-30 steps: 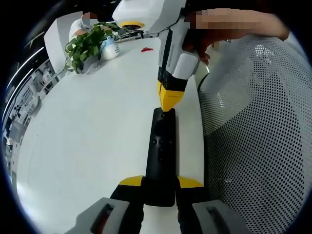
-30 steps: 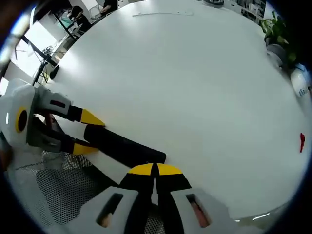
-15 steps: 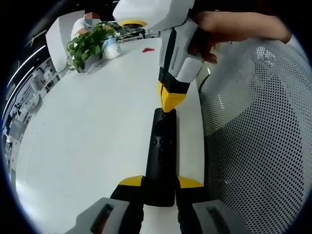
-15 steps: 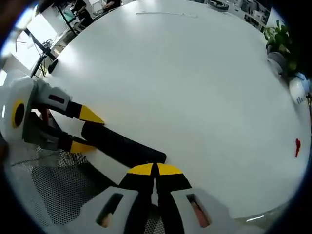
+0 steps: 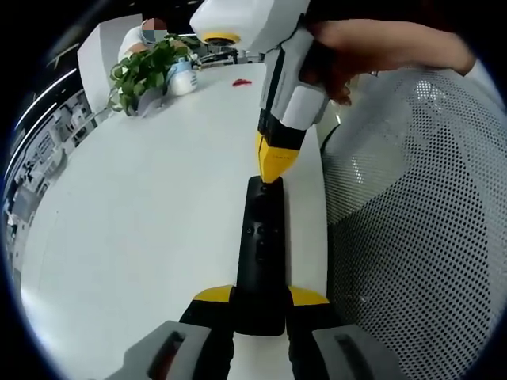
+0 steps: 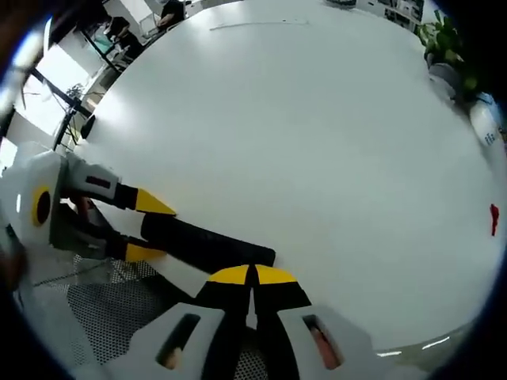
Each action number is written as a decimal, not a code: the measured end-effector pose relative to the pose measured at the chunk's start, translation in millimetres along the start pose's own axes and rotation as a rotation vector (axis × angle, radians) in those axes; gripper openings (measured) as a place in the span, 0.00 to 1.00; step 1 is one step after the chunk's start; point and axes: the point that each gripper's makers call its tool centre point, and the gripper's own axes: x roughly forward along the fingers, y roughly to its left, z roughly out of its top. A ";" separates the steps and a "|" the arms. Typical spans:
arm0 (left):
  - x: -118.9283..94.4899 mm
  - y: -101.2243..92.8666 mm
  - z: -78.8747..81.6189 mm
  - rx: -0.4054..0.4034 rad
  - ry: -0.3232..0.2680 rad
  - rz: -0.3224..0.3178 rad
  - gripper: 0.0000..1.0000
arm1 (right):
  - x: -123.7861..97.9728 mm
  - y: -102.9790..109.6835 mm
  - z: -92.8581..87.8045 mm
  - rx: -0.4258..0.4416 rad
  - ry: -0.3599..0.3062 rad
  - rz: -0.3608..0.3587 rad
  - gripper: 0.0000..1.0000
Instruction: Press the specified remote control buttons in sequence, fully releasing each button before pressing the next.
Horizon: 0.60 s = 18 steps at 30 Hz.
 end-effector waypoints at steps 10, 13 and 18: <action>0.2 -5.6 0.6 0.032 0.004 -0.024 0.24 | -0.7 5.5 -4.9 0.009 0.020 0.024 0.00; 0.1 -5.6 0.6 0.035 0.005 -0.027 0.24 | 1.5 6.1 -6.5 0.015 0.034 0.031 0.00; 0.3 -5.0 0.6 0.031 0.005 -0.028 0.24 | 4.9 5.5 -9.2 -0.001 0.058 0.024 0.00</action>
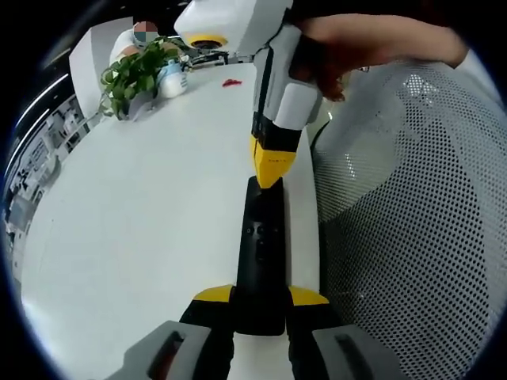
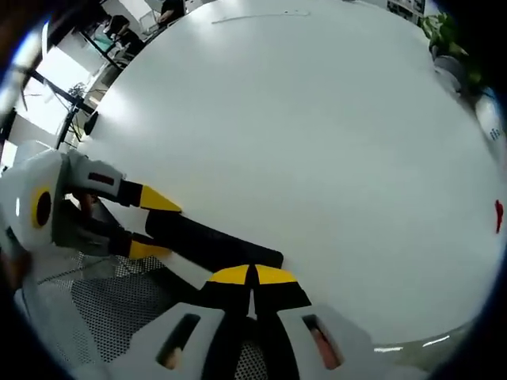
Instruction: Press the specified remote control buttons in sequence, fully releasing each button before pressing the next.
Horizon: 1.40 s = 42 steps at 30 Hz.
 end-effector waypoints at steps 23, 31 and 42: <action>0.9 1.2 1.3 -0.026 -0.015 0.004 0.25 | -0.1 3.5 -1.7 -0.136 0.009 -0.049 0.00; 1.2 1.2 2.4 -0.031 -0.020 0.008 0.25 | -3.0 2.7 -2.7 -0.078 -0.021 0.010 0.00; 1.2 0.5 2.5 -0.028 -0.020 0.009 0.25 | -0.6 0.7 -1.6 -0.001 -0.026 0.035 0.00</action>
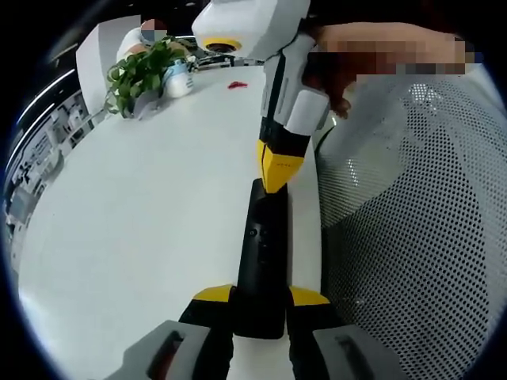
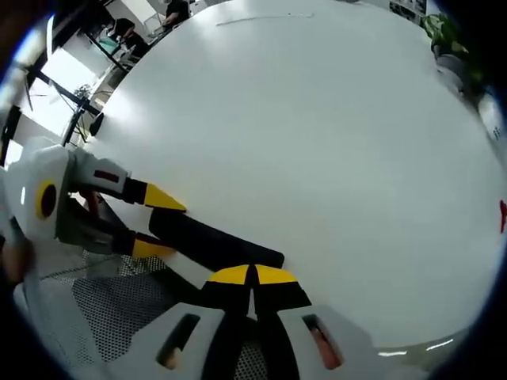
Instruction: Press the specified remote control buttons in sequence, fully releasing each button before pressing the next.
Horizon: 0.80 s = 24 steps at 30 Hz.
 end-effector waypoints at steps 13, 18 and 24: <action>-0.2 -0.3 0.0 0.007 0.000 -0.001 0.25 | 1.0 12.0 0.2 -0.007 0.016 0.041 0.00; -0.3 -0.6 0.0 0.007 0.001 -0.002 0.25 | -0.9 11.8 8.2 -0.039 -0.027 0.032 0.00; -0.2 -0.4 0.3 0.006 0.001 -0.001 0.25 | 2.2 15.0 6.6 -0.040 -0.016 0.051 0.00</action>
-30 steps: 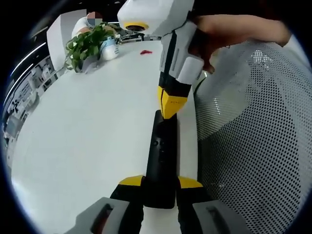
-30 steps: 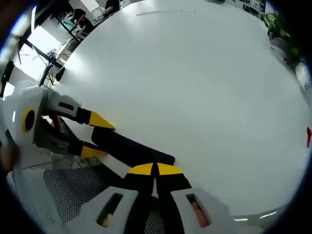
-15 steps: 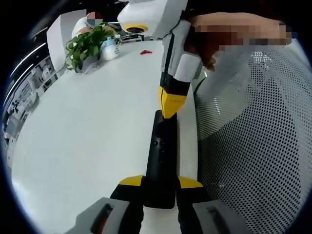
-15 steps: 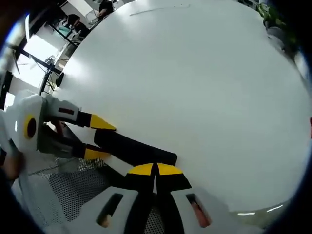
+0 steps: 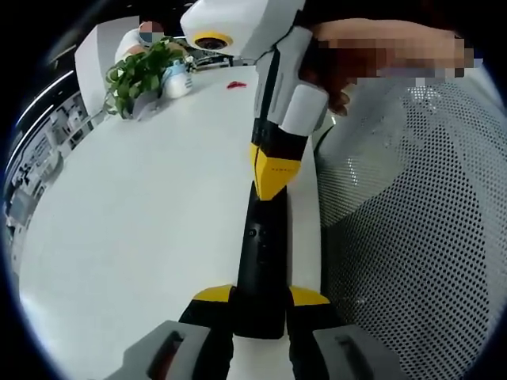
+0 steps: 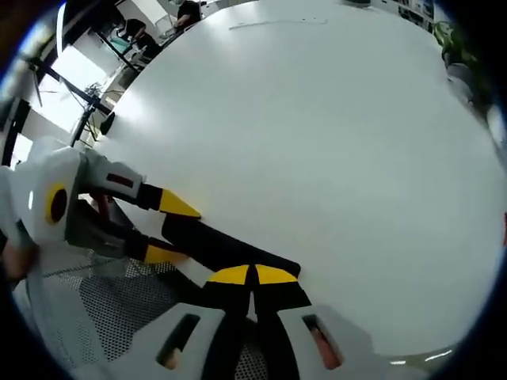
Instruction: Press the specified remote control buttons in sequence, fully releasing each button before pressing the next.
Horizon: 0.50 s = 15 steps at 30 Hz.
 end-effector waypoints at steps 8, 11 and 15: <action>0.5 0.2 0.0 -0.002 -0.001 0.000 0.25 | 1.6 -3.9 1.3 -0.033 0.014 -0.024 0.00; 0.5 0.1 0.0 -0.003 -0.001 0.000 0.25 | 1.8 -3.8 0.8 -0.032 0.009 -0.025 0.00; 0.5 0.0 0.0 -0.003 0.001 0.000 0.25 | 2.6 -4.6 0.2 -0.003 -0.001 -0.010 0.00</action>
